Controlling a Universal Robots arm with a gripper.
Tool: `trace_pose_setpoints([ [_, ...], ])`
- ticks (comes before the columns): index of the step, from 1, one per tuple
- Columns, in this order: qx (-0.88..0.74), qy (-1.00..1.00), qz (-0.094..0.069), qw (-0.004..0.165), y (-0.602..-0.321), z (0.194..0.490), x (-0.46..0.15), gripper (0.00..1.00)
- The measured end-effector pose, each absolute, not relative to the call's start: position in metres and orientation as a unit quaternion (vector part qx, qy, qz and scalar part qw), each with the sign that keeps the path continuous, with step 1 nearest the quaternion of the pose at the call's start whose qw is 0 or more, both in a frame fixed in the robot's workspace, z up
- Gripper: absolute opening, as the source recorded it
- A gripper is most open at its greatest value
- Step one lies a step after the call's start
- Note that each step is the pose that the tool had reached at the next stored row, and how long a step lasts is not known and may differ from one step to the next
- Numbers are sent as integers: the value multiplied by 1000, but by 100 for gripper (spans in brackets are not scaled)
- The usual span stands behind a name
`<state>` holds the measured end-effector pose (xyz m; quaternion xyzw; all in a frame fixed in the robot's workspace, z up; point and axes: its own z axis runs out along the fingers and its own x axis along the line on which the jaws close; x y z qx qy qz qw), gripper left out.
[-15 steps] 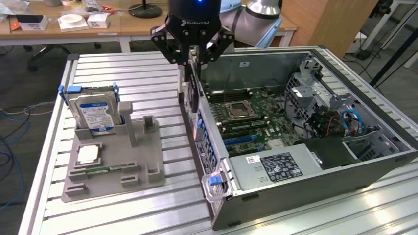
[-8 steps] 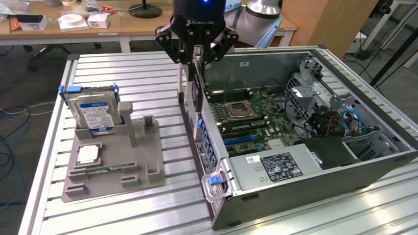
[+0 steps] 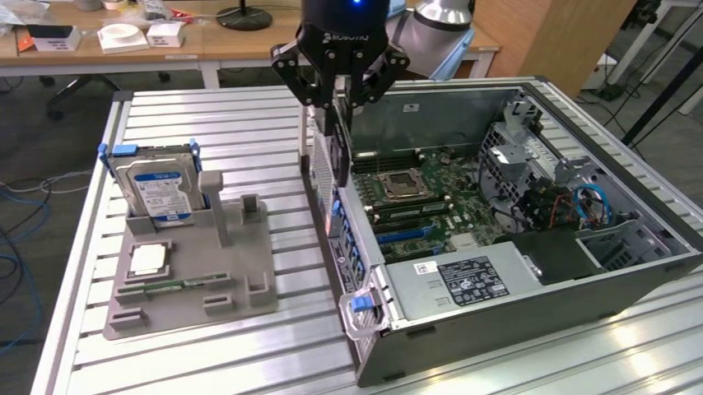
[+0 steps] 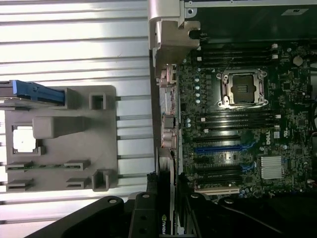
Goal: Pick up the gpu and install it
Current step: 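Pick up the gpu and move the gpu toward the slot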
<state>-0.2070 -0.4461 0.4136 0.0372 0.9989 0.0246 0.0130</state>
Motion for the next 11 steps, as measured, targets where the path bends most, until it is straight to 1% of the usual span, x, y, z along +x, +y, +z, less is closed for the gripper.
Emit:
trace_pose_setpoints([
  [11, 37, 999, 25, 13, -446, 414, -194, 26],
])
